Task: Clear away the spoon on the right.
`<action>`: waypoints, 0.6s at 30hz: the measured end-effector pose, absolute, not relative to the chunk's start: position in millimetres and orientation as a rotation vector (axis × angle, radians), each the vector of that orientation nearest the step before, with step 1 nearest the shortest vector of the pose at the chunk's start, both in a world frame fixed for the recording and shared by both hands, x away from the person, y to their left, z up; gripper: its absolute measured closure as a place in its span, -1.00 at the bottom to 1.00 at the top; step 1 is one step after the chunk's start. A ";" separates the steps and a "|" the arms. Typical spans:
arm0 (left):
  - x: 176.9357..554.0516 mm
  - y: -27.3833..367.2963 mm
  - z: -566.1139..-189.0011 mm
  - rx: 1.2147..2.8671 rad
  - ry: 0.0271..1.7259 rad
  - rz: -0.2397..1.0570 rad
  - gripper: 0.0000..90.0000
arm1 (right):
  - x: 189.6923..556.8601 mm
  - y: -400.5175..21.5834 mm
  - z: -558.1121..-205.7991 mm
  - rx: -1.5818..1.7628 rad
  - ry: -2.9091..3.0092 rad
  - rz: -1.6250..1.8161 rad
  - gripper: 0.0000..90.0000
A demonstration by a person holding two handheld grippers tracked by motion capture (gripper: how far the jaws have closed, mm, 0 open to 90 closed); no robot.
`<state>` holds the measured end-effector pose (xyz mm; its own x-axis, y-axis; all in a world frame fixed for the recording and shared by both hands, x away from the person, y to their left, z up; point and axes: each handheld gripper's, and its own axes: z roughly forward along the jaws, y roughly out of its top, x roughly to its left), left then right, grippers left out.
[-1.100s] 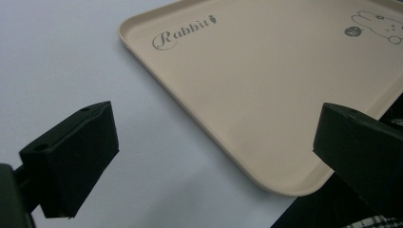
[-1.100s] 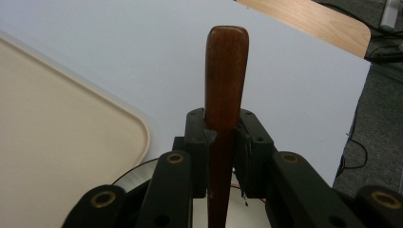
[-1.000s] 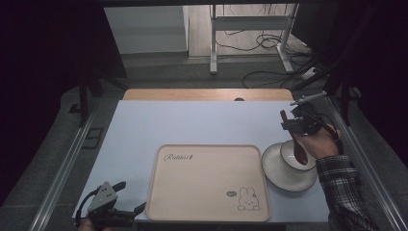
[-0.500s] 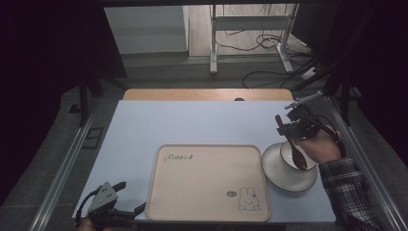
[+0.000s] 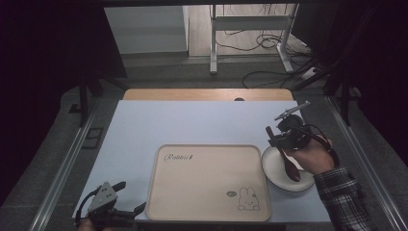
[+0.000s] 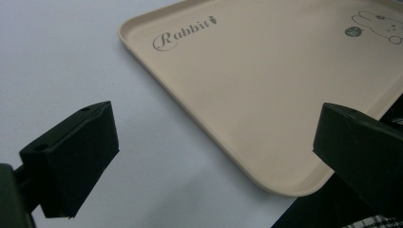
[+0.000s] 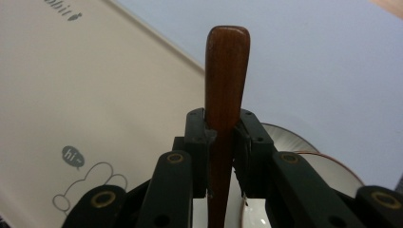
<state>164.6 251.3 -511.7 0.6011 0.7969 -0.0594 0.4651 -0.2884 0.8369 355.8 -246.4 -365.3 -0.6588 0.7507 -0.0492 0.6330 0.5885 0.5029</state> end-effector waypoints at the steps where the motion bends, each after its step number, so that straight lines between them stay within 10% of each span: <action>1: 164.6 251.3 -511.7 1.939 1.005 0.470 -0.98 | 355.8 -246.4 -365.3 1.140 2.563 0.662 0.71; 18: 164.1 251.1 -511.6 1.940 1.001 0.474 -0.98 | 346.1 -200.7 -392.9 1.103 2.709 0.587 0.71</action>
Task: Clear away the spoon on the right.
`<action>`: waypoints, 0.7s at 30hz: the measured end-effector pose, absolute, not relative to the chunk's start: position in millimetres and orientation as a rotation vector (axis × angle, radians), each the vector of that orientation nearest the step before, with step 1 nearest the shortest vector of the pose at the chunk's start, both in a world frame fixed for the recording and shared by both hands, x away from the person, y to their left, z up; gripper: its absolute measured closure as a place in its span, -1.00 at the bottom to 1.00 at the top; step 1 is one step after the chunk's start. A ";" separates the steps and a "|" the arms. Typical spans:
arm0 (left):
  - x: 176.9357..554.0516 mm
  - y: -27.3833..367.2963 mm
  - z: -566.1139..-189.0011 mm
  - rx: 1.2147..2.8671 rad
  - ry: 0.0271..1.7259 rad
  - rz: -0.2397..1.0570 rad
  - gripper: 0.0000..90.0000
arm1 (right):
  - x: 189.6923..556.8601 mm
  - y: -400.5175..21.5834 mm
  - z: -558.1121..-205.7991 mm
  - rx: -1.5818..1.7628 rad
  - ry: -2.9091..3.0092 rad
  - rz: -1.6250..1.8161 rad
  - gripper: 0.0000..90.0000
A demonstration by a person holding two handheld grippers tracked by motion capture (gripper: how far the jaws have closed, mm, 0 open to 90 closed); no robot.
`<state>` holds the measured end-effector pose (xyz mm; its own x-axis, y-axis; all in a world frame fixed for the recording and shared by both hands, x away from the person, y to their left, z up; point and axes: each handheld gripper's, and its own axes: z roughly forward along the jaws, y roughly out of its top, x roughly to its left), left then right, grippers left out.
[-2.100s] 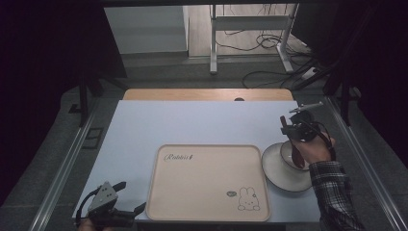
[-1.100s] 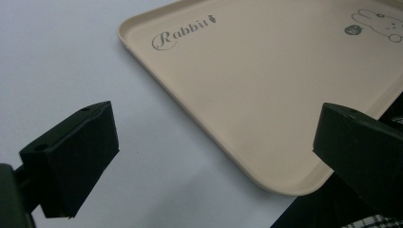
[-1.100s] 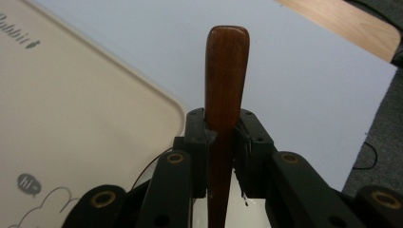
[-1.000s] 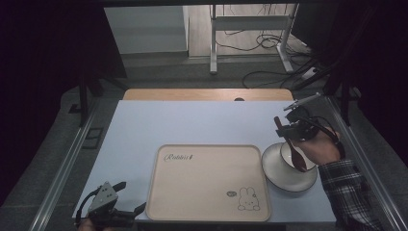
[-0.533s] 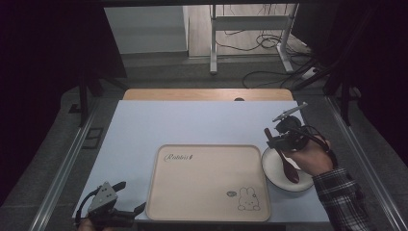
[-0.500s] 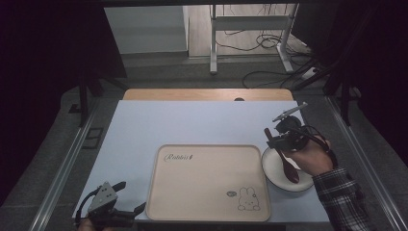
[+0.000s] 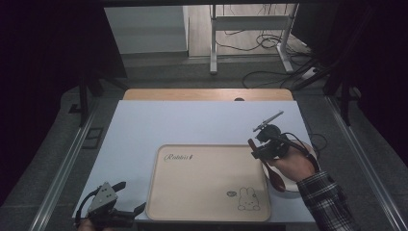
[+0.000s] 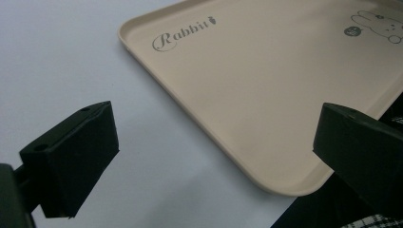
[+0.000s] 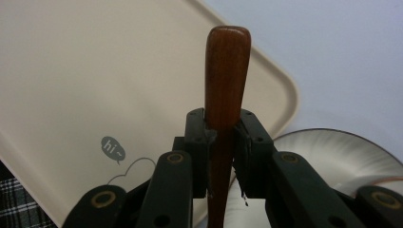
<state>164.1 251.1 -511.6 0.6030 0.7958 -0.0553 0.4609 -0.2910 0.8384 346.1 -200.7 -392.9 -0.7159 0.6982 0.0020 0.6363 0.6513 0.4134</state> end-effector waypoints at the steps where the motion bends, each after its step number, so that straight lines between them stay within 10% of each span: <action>1: 164.1 251.1 -511.6 1.940 1.000 0.475 -0.98 | 346.1 -198.5 -395.7 1.103 2.720 0.581 0.71; 21: 163.5 250.7 -511.6 1.941 0.998 0.475 -0.98 | 341.7 -154.9 -435.0 1.092 2.841 0.497 0.71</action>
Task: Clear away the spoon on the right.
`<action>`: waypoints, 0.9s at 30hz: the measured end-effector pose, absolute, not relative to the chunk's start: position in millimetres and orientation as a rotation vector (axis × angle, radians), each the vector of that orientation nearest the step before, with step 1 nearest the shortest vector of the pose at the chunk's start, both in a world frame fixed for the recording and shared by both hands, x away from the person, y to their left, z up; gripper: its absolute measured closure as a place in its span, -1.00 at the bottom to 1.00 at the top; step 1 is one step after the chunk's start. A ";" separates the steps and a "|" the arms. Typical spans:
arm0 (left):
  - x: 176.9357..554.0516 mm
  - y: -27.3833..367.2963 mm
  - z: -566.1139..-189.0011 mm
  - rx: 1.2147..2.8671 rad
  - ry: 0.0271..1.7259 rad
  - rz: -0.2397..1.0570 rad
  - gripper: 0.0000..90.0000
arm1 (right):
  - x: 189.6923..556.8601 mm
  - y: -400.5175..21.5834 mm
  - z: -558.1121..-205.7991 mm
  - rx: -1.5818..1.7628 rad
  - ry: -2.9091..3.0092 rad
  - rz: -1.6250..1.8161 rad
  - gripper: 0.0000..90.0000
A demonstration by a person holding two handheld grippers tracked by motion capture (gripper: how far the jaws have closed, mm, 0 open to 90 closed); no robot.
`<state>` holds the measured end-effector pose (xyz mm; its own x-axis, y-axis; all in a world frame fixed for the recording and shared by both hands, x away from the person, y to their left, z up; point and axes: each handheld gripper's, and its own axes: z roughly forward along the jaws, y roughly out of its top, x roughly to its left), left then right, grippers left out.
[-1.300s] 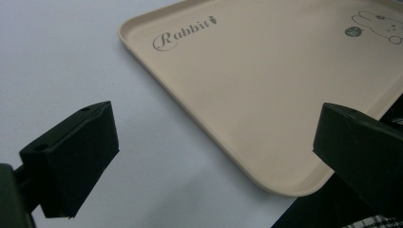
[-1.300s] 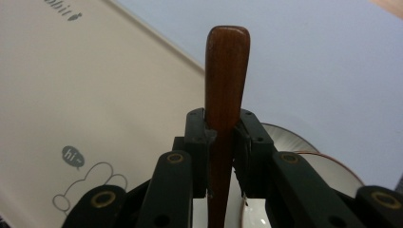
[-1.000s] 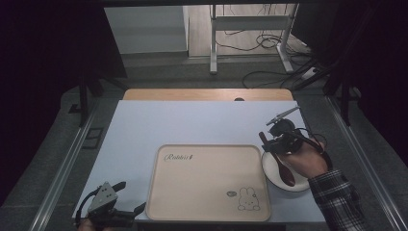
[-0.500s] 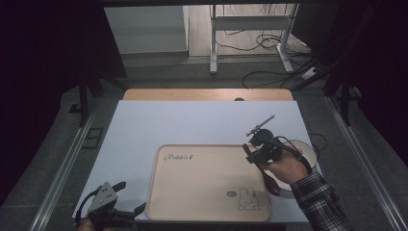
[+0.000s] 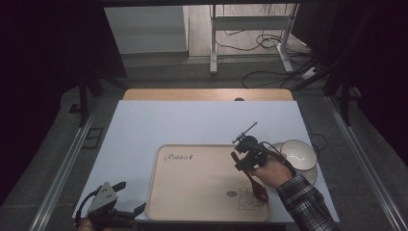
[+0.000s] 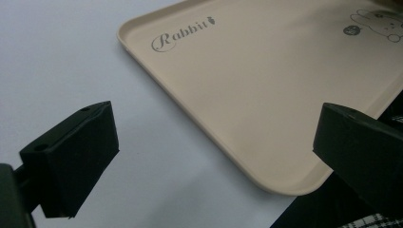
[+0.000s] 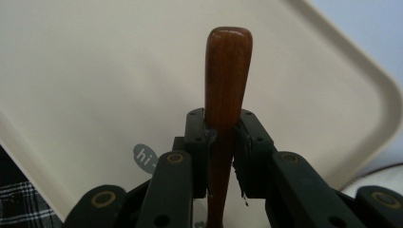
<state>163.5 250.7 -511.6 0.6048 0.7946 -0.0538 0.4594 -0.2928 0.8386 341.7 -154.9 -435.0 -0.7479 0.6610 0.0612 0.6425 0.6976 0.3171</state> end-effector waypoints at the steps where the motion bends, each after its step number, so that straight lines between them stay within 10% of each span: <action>1: 163.5 250.7 -511.5 1.941 0.997 0.475 -0.98 | 341.8 -153.6 -437.4 1.091 2.850 0.497 0.71; 12: 163.4 250.6 -511.5 1.942 0.995 0.477 -0.98 | 339.0 -147.2 -470.2 1.098 2.895 0.465 0.68; 22: 163.3 250.4 -511.5 1.943 0.994 0.478 -0.98 | 325.9 -150.8 -466.0 0.990 2.819 0.600 0.10; 27: 163.3 250.4 -511.4 1.946 0.993 0.480 -0.98 | 312.4 -147.0 -471.4 0.918 2.800 0.640 0.38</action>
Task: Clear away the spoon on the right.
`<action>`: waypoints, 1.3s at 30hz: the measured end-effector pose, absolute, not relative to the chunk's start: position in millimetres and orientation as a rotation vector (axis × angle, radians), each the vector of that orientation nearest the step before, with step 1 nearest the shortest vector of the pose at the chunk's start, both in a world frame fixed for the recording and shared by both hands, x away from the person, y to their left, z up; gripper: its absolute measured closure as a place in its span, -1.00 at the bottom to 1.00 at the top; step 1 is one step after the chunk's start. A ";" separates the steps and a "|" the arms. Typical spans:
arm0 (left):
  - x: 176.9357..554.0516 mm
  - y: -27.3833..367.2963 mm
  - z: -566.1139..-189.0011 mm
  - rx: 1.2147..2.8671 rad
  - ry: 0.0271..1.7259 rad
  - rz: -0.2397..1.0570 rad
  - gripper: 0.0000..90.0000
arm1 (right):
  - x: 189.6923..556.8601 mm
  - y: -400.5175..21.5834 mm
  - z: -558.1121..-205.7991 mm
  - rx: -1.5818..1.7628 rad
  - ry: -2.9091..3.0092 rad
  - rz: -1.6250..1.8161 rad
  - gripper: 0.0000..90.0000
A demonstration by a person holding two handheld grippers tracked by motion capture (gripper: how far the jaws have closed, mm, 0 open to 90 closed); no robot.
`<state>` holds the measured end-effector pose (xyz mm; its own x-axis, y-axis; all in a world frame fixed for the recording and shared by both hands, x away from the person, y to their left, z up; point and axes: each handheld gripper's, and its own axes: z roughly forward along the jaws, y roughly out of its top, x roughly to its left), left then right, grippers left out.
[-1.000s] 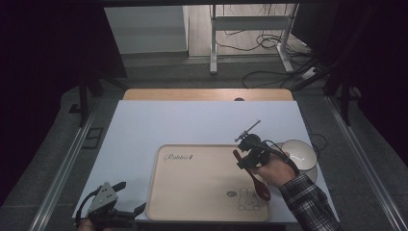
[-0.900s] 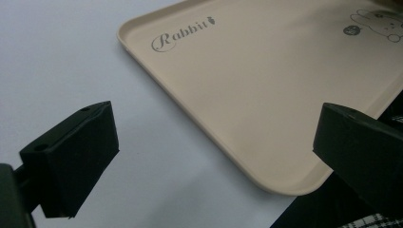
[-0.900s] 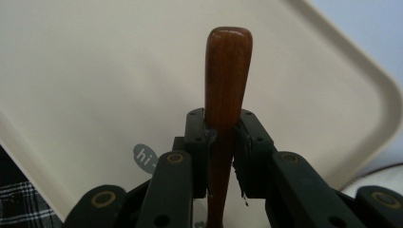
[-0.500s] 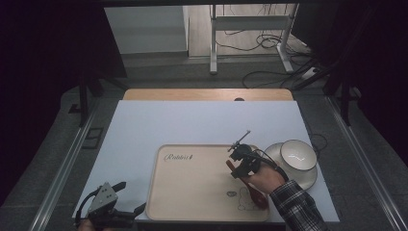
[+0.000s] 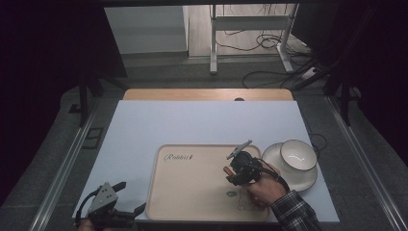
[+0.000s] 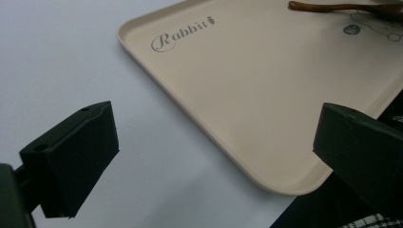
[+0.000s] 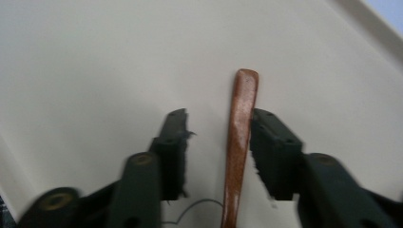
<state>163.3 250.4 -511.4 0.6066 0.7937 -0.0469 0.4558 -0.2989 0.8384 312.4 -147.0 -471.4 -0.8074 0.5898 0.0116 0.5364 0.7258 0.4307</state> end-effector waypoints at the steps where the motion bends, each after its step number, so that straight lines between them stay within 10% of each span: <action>1: 163.2 250.4 -511.4 1.945 0.993 0.480 -0.98 | 310.8 -147.1 -472.1 0.910 2.798 0.654 0.48; 9: 163.1 250.7 -511.5 1.939 0.995 0.478 -0.98 | 303.3 -152.1 -482.5 0.908 2.766 0.758 0.98; 39: 163.3 251.4 -511.4 1.938 0.992 0.479 -0.98 | 307.5 -181.9 -504.5 1.055 2.658 0.757 0.99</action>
